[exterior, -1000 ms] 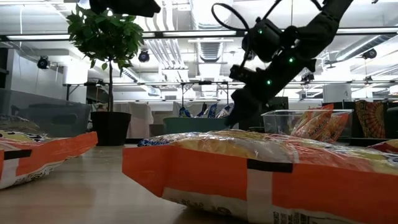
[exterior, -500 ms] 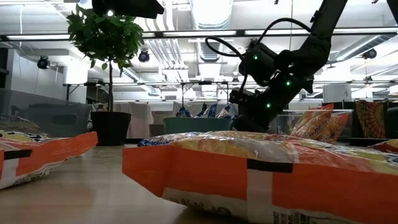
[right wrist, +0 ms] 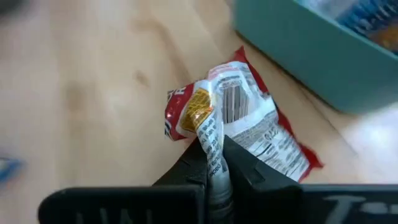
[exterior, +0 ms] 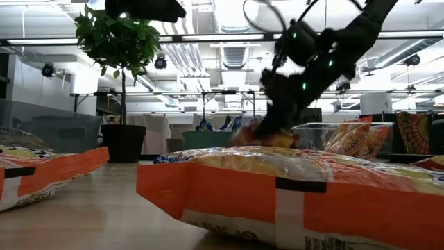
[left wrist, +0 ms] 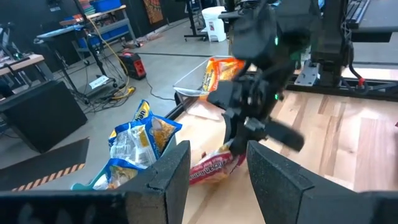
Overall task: Sort Maruchan noodles
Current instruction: Put the top red noodle pack into the black bin
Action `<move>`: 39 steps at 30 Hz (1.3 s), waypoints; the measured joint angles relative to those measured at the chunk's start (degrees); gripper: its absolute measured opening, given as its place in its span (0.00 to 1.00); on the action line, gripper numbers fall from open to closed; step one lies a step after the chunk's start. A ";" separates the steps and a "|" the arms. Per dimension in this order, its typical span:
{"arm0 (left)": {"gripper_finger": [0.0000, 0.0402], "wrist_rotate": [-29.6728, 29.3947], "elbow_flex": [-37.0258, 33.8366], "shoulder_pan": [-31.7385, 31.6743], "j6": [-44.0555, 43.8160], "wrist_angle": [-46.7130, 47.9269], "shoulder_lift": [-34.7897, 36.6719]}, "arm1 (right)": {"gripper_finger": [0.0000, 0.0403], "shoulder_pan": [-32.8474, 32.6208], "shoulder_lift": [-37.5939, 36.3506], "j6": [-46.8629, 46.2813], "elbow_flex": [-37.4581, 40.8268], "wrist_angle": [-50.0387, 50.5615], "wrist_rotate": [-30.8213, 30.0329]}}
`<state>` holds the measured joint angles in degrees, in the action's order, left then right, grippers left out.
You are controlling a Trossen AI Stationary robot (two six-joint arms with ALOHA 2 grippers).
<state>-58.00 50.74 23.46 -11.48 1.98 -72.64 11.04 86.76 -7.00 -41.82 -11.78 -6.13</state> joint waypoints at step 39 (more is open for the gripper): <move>0.64 26.59 -0.24 -10.96 7.43 -14.30 -21.39 | 0.03 -5.18 -5.24 -11.04 -0.02 -7.23 23.10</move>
<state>-31.41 50.50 12.51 -4.05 -12.32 -94.02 5.87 81.52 -18.04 -41.85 -19.00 16.97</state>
